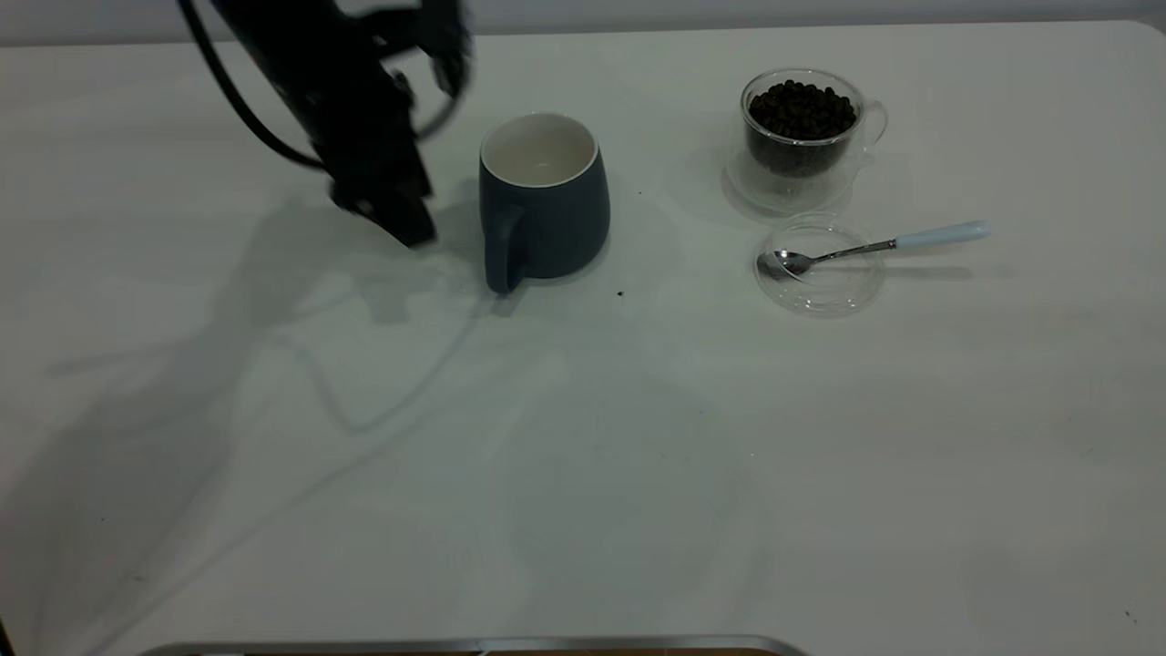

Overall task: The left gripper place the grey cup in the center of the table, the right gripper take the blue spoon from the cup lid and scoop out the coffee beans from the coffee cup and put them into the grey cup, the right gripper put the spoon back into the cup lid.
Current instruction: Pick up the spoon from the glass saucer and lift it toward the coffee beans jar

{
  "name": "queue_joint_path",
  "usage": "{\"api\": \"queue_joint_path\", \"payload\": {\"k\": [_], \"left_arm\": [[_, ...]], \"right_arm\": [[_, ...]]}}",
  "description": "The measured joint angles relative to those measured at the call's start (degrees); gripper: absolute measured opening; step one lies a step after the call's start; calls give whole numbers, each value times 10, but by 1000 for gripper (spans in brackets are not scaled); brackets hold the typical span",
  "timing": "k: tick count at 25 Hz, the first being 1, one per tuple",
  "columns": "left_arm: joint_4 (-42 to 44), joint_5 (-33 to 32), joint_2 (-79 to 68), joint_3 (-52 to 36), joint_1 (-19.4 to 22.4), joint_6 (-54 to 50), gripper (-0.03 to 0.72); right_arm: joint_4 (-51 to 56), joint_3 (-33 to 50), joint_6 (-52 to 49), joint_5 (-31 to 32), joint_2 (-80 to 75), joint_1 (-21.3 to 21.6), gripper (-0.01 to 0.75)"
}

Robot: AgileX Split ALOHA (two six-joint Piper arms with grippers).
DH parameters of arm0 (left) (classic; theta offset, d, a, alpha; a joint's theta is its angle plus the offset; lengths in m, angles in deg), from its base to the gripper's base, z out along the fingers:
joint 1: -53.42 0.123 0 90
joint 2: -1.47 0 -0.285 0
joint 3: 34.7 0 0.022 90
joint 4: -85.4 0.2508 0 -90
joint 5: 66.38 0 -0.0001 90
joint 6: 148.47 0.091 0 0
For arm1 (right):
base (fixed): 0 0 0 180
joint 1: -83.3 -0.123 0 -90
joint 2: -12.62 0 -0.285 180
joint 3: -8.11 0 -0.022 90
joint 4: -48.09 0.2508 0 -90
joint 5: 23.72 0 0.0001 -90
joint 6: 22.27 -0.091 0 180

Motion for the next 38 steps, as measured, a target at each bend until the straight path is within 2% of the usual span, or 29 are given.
{"api": "queue_joint_path", "payload": {"k": [6,11,15,21,27,32,38], "left_arm": [[5,-94,79,0,38,-14,565],[12,-191,184,0,75,-124,565],[19,-273,291,0,125,-232,565],[57,-273,477,-5,210,-382,565],[102,-273,675,-27,283,-444,565],[147,-273,845,-141,323,-473,565],[212,-273,1020,-310,331,-537,565]], "right_arm": [[0,0,0,0,0,0,548],[0,0,0,0,0,0,548],[0,0,0,0,0,0,548],[0,0,0,0,0,0,548],[0,0,0,0,0,0,548],[0,0,0,0,0,0,548],[0,0,0,0,0,0,548]]}}
